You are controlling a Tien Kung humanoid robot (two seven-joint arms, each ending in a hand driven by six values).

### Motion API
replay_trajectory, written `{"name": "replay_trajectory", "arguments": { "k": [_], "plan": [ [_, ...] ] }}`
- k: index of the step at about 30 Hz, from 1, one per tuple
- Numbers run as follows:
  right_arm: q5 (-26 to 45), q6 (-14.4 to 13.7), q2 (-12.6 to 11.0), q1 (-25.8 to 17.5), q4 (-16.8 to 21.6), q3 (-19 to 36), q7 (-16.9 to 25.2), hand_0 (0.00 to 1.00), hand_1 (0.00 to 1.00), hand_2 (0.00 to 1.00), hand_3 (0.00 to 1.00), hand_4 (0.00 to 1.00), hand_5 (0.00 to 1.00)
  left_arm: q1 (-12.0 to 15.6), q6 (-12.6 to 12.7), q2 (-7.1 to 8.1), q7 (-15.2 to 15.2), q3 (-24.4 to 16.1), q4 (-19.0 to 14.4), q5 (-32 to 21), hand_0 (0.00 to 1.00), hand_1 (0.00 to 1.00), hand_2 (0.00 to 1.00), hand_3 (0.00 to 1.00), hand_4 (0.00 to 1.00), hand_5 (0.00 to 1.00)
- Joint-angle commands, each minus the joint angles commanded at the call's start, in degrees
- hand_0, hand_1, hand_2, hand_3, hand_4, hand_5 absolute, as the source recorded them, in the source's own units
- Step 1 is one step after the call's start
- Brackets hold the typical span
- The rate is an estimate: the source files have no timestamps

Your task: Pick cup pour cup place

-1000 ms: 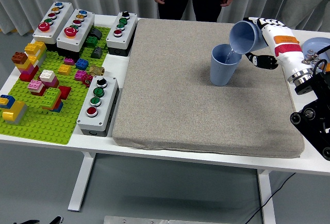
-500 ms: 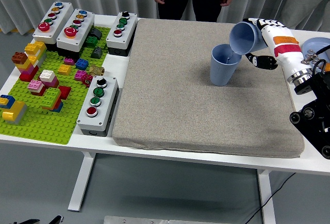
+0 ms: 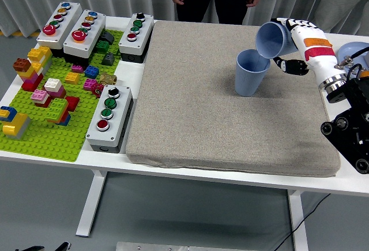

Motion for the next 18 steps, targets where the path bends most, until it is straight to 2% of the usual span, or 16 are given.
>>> {"name": "replay_trajectory", "arguments": {
  "k": [18],
  "plan": [
    [-1.76, -2.17, 0.02, 0.27, 0.21, -1.56, -0.76, 0.886, 0.743, 0.61, 0.664, 0.702, 0.036, 0.29, -0.04, 0.07, 0.05, 0.05, 0.0, 0.23, 0.783, 0.788, 0.858, 0.733, 0.523, 0.971]
  ]
}}
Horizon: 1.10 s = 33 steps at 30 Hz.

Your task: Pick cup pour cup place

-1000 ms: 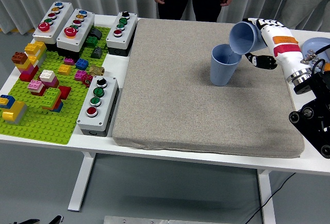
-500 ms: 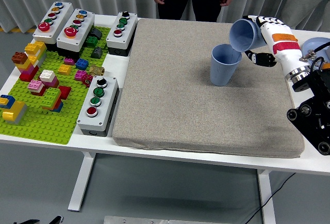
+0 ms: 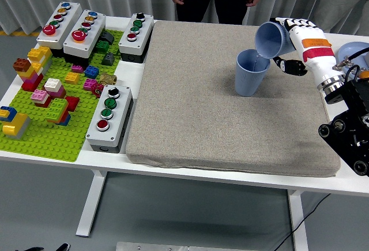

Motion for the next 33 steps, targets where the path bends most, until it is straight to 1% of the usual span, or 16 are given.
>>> {"name": "replay_trajectory", "arguments": {
  "k": [16, 19, 20, 25, 33],
  "plan": [
    [-3.42, -0.99, -1.16, 1.41, 0.24, -2.55, -1.4, 0.895, 0.746, 0.611, 0.658, 0.702, 0.022, -0.12, 0.01, 0.02, -0.12, 0.37, 0.0, -0.54, 0.783, 0.788, 0.858, 0.734, 0.522, 0.972],
    [-4.14, -1.04, -1.64, 1.97, 0.14, -3.42, -1.92, 0.895, 0.746, 0.611, 0.658, 0.702, 0.022, -0.23, 0.04, 0.01, -0.15, 0.43, 0.0, -0.66, 0.783, 0.788, 0.858, 0.734, 0.522, 0.972],
    [-4.38, -1.08, -1.8, 2.14, 0.21, -3.74, -2.05, 0.898, 0.748, 0.612, 0.657, 0.698, 0.002, -0.25, 0.04, 0.01, -0.16, 0.48, 0.0, -0.74, 0.783, 0.788, 0.858, 0.734, 0.523, 0.972],
    [-5.24, -1.23, -2.46, 3.04, 0.35, -5.35, -2.59, 0.898, 0.748, 0.612, 0.657, 0.698, 0.002, -0.33, 0.04, 0.04, -0.17, 0.62, 0.0, -0.89, 0.783, 0.788, 0.858, 0.734, 0.523, 0.972],
    [-8.04, -0.56, -2.74, 3.87, 0.42, -7.16, -4.54, 0.91, 0.761, 0.626, 0.659, 0.7, 0.002, -0.31, 0.04, 0.08, -0.25, 0.98, 0.0, -1.28, 0.783, 0.788, 0.858, 0.733, 0.523, 0.973]
  ]
}}
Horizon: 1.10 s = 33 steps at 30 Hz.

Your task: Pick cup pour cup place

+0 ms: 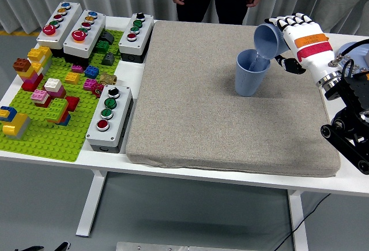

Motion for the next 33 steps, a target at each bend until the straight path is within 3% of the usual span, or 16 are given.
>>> {"name": "replay_trajectory", "arguments": {
  "k": [15, 33],
  "plan": [
    [-2.99, -1.65, -0.36, 0.35, 0.36, -1.1, -3.02, 0.919, 0.761, 0.625, 0.654, 0.692, 0.002, -0.01, 0.01, 0.02, 0.01, -0.14, 0.0, 0.11, 0.783, 0.788, 0.858, 0.733, 0.523, 0.971],
    [1.22, -0.94, 0.51, -0.99, 0.82, 0.07, -3.07, 0.921, 0.761, 0.626, 0.654, 0.684, 0.002, 0.5, 0.02, -0.04, 0.23, -0.93, 0.0, 0.95, 0.783, 0.788, 0.858, 0.733, 0.522, 0.971]
  ]
}}
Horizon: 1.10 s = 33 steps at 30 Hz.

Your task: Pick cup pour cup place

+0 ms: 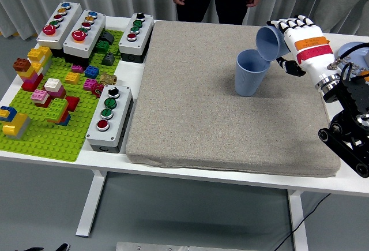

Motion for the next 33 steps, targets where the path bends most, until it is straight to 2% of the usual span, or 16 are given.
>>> {"name": "replay_trajectory", "arguments": {
  "k": [7, 12, 17, 26, 30, 33],
  "plan": [
    [2.74, 0.03, 0.43, -0.63, -0.56, 0.8, 0.52, 0.926, 0.763, 0.623, 0.653, 0.68, 0.002, 0.16, 0.01, 0.01, 0.08, 0.08, 0.0, -0.01, 0.783, 0.788, 0.858, 0.733, 0.522, 0.972],
    [13.65, 0.56, 0.59, -1.51, -1.98, 2.01, 4.44, 0.925, 0.76, 0.623, 0.651, 0.679, 0.002, 0.33, 0.01, 0.0, 0.1, 0.18, 0.0, -0.05, 0.783, 0.788, 0.858, 0.733, 0.523, 0.974],
    [25.94, 2.24, 0.65, -2.52, -2.05, 4.18, 7.97, 0.917, 0.753, 0.603, 0.651, 0.676, 0.002, 0.35, 0.01, -0.04, 0.04, 0.24, 0.0, -0.16, 0.783, 0.787, 0.858, 0.733, 0.522, 0.976],
    [46.95, 4.41, 0.69, -3.39, -1.57, 7.12, 6.97, 0.916, 0.753, 0.598, 0.651, 0.676, 0.002, 0.13, -0.01, -0.11, 0.02, 0.09, 0.0, -0.11, 0.782, 0.787, 0.858, 0.733, 0.522, 0.977],
    [57.01, 6.23, 0.9, -4.03, -1.43, 8.8, 5.49, 0.916, 0.753, 0.598, 0.651, 0.676, 0.002, 0.06, 0.0, -0.16, 0.0, 0.16, 0.0, -0.17, 0.782, 0.787, 0.858, 0.733, 0.522, 0.977],
    [62.92, 4.47, 1.25, -4.77, -1.53, 9.6, 5.98, 0.911, 0.751, 0.594, 0.65, 0.673, 0.002, 0.04, -0.01, -0.25, 0.04, -0.07, 0.0, 0.02, 0.782, 0.787, 0.858, 0.733, 0.521, 0.977]
  ]
}}
